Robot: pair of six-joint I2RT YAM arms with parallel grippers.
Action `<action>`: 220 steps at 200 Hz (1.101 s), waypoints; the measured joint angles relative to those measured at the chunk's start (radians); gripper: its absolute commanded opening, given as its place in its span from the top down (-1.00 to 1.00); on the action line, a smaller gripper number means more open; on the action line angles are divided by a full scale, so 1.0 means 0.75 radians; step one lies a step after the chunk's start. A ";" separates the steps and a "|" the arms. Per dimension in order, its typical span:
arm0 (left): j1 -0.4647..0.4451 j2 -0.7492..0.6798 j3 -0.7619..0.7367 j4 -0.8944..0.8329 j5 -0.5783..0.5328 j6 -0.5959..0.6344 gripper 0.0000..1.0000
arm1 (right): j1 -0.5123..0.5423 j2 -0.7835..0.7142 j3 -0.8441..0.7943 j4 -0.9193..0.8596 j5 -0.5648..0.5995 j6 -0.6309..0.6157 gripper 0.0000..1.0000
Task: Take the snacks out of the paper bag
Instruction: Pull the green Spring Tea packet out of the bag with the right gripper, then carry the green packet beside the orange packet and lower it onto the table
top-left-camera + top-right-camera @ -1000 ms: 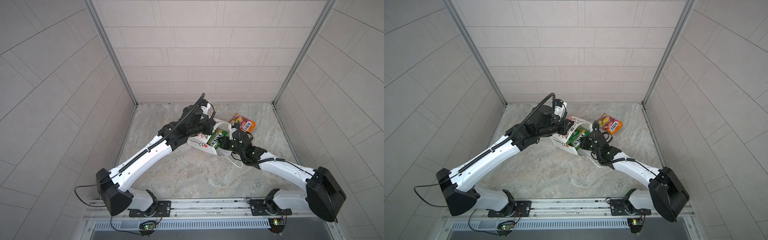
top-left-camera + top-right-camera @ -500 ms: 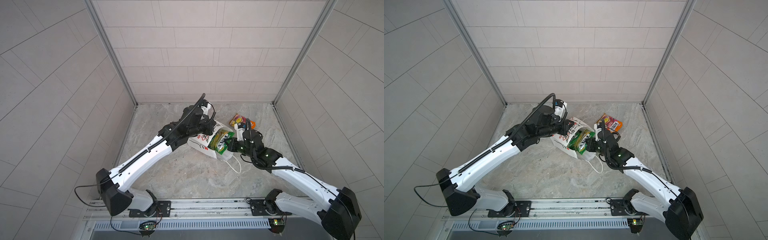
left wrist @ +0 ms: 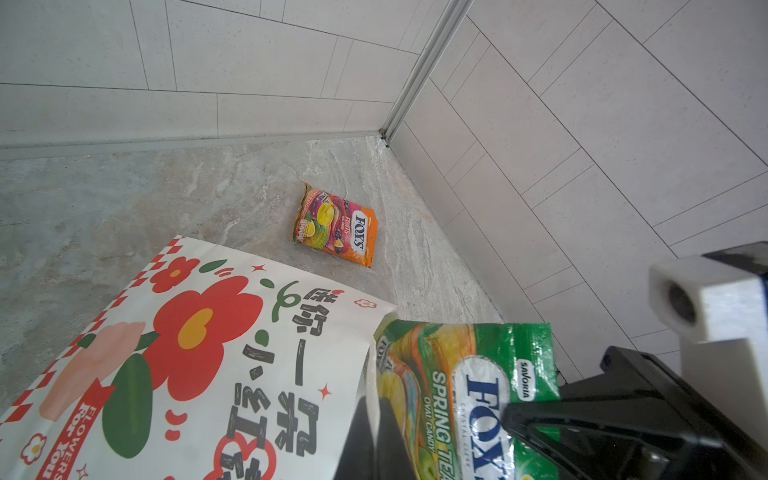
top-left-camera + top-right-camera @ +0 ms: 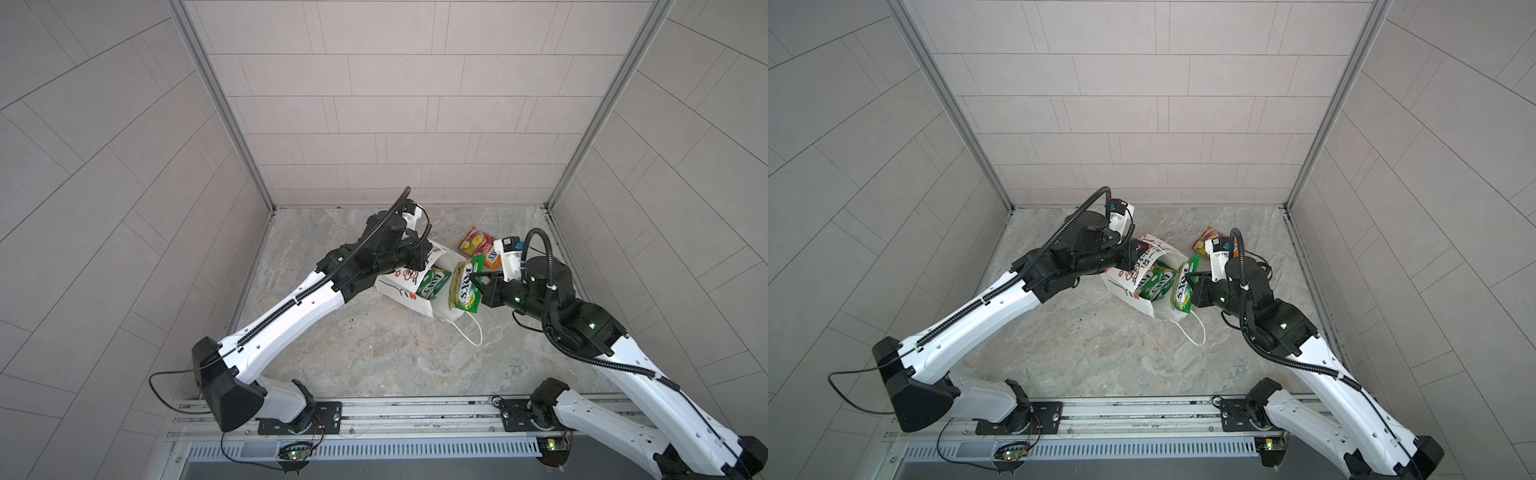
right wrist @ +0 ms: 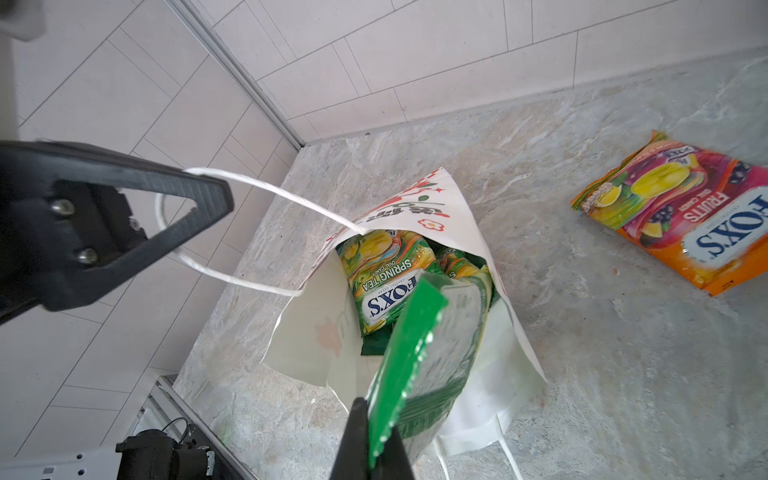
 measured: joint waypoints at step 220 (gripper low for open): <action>0.000 -0.003 -0.008 0.000 0.004 -0.001 1.00 | -0.212 -0.005 0.206 -0.417 0.524 -0.249 1.00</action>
